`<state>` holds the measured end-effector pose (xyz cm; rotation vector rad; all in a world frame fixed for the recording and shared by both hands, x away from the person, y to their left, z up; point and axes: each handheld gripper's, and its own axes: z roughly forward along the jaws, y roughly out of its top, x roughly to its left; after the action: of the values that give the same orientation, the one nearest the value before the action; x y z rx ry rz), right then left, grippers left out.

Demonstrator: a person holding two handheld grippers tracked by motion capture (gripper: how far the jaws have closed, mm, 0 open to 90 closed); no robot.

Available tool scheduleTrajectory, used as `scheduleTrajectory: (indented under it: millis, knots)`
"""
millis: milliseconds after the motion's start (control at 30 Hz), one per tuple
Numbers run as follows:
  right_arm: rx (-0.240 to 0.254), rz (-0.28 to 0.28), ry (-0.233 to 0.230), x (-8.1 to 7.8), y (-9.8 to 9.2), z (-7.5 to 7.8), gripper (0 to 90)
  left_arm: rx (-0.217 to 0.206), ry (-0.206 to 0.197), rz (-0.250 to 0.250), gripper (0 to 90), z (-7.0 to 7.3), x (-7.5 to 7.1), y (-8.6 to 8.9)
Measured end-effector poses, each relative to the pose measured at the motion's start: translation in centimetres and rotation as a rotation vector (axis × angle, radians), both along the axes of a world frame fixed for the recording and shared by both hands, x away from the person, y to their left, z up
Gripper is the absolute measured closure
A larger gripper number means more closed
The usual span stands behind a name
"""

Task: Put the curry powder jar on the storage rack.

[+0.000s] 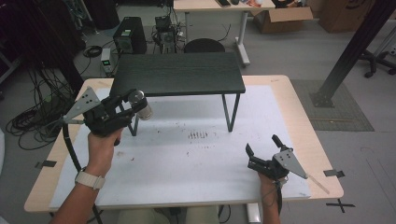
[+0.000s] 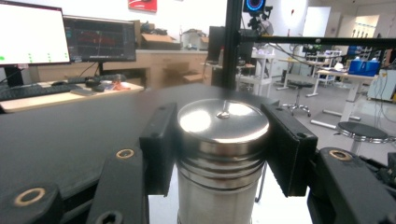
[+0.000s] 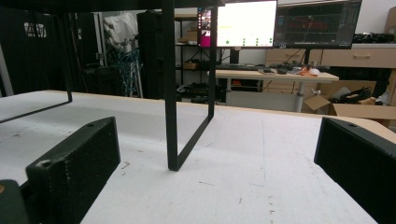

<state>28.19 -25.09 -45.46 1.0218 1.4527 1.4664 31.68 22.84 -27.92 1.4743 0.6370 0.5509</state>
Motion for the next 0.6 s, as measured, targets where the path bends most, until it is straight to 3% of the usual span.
scheduleTrajectory:
  millis: [600]
  knots:
    - [0.001,-0.001,0.0,0.0,0.0,0.0,0.0,-0.03,-0.026,-0.036,49.2,3.2,1.8,-1.3]
